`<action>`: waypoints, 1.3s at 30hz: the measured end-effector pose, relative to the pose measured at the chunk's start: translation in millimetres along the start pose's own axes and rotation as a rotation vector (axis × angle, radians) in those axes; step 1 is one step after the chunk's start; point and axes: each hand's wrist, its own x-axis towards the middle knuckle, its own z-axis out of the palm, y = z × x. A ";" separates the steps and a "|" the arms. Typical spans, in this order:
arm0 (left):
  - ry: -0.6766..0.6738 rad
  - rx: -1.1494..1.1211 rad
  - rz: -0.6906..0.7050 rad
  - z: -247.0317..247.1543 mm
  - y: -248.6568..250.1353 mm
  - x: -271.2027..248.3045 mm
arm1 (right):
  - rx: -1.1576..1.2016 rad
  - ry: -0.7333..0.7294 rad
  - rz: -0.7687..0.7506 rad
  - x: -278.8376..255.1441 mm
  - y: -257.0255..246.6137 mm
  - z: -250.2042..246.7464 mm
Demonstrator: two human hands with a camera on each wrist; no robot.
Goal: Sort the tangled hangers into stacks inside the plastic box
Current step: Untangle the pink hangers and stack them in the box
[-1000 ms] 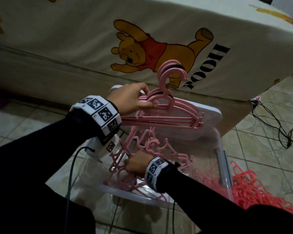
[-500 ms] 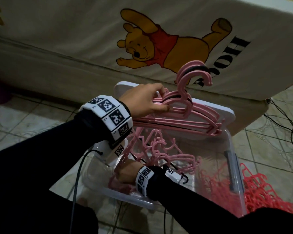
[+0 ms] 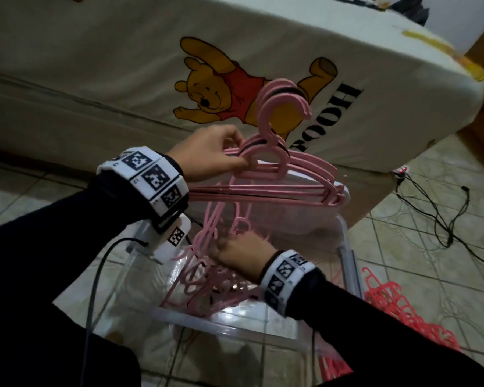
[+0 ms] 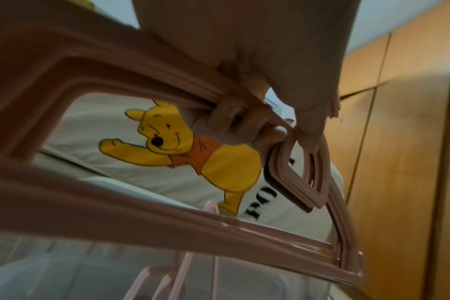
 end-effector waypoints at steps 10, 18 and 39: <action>0.135 -0.115 -0.047 -20.8 3.0 -2.8 | 0.511 0.364 0.553 -81.1 58.0 -54.4; 0.032 -0.049 -0.059 -1.6 2.2 -3.0 | 0.658 0.793 0.609 -101.2 77.1 -78.9; -0.013 0.192 -0.034 9.2 -2.8 1.1 | 0.385 0.145 0.649 -83.4 90.0 -36.6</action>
